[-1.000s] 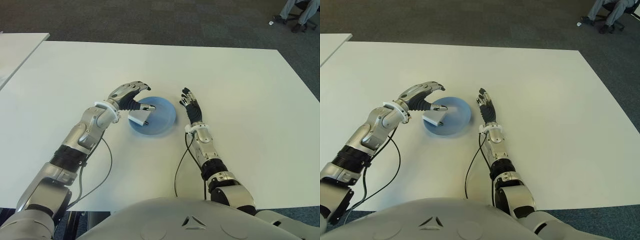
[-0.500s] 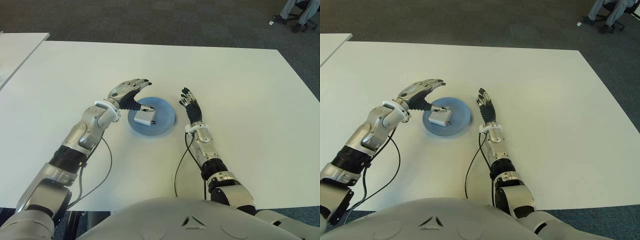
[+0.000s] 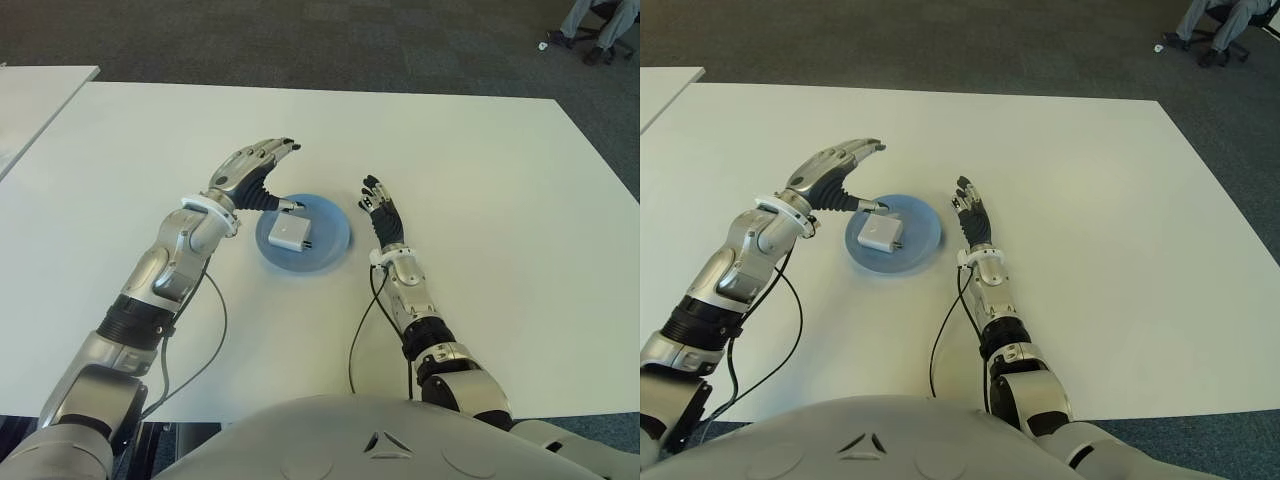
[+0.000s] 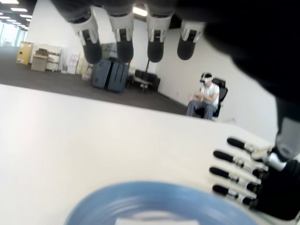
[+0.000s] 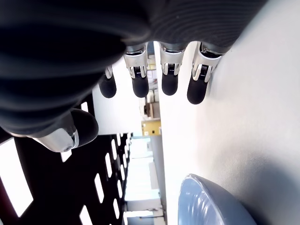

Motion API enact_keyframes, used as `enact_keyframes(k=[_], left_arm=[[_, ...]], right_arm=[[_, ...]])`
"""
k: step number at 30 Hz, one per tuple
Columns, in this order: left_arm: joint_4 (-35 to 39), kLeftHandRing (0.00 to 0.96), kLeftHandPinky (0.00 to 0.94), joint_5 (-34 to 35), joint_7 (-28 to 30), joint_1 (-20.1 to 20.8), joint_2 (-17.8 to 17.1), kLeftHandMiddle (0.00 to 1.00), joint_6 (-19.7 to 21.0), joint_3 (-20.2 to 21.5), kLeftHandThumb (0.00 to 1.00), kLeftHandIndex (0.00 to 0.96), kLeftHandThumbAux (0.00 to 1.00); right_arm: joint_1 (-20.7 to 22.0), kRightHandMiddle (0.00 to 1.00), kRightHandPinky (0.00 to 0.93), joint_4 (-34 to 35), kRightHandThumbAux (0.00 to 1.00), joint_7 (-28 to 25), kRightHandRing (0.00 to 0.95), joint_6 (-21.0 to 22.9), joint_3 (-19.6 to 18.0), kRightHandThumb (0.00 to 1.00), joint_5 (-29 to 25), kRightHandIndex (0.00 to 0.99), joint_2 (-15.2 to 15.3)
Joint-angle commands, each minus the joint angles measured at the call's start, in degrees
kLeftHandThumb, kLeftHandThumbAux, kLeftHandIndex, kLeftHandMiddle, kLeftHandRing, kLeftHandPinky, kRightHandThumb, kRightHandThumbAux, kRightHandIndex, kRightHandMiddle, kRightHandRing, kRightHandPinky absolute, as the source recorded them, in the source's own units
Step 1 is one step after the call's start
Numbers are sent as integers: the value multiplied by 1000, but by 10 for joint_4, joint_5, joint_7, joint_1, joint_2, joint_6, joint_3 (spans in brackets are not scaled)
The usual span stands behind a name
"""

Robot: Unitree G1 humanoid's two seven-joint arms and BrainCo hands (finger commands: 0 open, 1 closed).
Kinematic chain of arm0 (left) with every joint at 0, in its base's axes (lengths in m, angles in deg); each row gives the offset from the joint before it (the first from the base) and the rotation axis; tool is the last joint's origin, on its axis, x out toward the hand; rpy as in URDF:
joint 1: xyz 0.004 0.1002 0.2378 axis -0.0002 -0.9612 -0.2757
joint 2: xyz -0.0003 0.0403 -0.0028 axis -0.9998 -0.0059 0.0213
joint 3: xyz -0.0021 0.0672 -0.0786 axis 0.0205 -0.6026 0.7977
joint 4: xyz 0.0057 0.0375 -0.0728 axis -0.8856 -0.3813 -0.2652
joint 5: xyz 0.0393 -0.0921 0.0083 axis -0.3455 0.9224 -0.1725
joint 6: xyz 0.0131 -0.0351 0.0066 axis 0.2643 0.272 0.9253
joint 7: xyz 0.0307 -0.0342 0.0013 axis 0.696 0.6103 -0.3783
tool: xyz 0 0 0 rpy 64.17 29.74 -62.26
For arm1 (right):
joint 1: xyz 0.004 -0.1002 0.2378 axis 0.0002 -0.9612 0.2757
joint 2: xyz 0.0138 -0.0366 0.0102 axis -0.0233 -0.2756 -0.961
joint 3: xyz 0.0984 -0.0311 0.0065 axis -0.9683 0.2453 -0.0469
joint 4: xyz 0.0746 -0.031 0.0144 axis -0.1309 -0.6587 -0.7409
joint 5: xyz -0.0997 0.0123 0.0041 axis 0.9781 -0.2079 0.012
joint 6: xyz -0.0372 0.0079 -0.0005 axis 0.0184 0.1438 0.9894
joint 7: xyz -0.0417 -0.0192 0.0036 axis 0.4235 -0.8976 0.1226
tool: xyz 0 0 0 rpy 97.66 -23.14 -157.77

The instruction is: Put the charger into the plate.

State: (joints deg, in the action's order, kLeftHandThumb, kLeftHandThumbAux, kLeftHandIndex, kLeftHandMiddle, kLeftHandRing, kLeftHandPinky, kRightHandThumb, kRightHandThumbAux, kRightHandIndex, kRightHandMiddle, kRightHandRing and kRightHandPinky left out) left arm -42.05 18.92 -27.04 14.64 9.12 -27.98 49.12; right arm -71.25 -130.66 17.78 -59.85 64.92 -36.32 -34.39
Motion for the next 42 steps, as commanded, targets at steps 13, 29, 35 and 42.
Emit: enact_keyframes(k=[13,29,35,42], left_arm=[[48,95,103,386,24,-44,141,106,64,207,91,74,800],[-137,28,59,612,96,-64,242,40,-26,305,0,30,830],[-192,4,39,587,102,-82,252,15,-71,302,0,16,818],[-246,0,22,551,107,-108,255,7,-128,285,0,6,781]], right_arm=[[-12,22,17,-3,456,6,11,22,1,0,3,0,-20],[-15,33,15,0,475,2,17,21,-3,0,-1,0,-17],[-20,36,17,7,474,-2,20,21,-4,0,-4,0,-15],[-26,37,16,19,476,-2,20,27,-4,0,-1,0,-10]])
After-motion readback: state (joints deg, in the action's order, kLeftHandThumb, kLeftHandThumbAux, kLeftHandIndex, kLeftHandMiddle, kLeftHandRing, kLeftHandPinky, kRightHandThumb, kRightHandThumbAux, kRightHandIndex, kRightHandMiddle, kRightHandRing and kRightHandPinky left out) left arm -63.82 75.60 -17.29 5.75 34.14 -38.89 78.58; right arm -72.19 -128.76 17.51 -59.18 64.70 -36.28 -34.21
